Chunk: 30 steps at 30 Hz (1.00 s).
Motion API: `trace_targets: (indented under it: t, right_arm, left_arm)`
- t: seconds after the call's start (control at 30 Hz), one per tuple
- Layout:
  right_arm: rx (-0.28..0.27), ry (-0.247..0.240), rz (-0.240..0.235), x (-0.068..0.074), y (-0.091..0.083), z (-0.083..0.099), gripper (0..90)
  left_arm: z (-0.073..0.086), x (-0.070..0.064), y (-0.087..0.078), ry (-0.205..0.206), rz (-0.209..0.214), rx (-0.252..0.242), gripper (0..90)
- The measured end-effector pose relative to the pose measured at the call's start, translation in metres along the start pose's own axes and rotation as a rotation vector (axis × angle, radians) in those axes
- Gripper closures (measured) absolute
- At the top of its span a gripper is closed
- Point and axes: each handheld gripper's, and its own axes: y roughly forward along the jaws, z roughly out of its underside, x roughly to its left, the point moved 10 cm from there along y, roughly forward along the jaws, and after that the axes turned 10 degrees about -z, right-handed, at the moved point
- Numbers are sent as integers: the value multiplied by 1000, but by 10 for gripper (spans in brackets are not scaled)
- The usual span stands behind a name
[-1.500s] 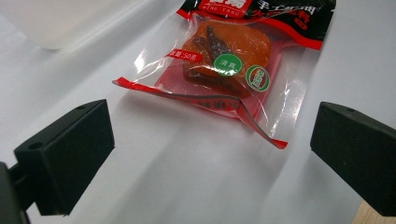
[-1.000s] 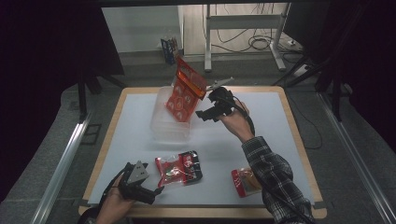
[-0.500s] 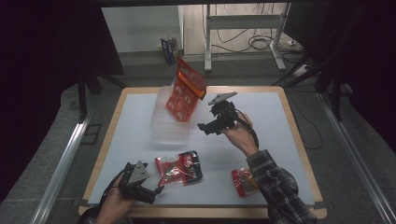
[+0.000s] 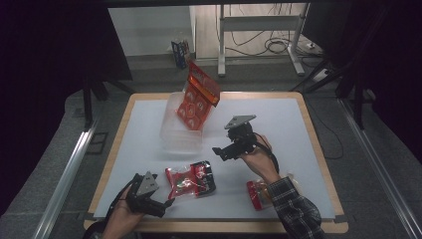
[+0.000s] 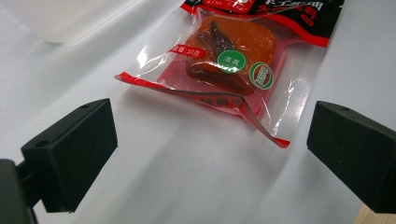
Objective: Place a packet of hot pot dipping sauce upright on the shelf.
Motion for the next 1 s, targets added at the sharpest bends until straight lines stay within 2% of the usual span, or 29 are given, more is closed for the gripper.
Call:
trace_targets:
  t: [0.1,0.17,0.37,0.77,0.83,0.87,0.9,1.0]
  right_arm:
    - [6,1,-4,3,-2,6,0]
    - [-14,8,-13,6,-5,11,0]
    - [-17,7,-3,12,-6,22,0]
    - [-36,25,-20,29,-10,32,2]
    - [-27,38,-36,34,-8,37,4]
    - [-22,37,-33,36,-7,40,4]
    - [-19,38,-34,38,-7,41,4]
    - [-19,41,-38,41,-7,44,4]
  left_arm:
    - [0,0,0,-1,-1,-1,16]
    - [0,0,-1,-1,-2,-2,16]
    - [-1,0,-1,-6,3,-4,17]
    - [-2,0,-2,-36,21,-8,16]
    - [-2,0,-3,-51,32,-13,14]
    - [-4,0,-4,-77,50,-24,10]
    - [-4,0,-4,-77,50,-24,11]
    - [-6,3,-5,-110,52,-36,40]
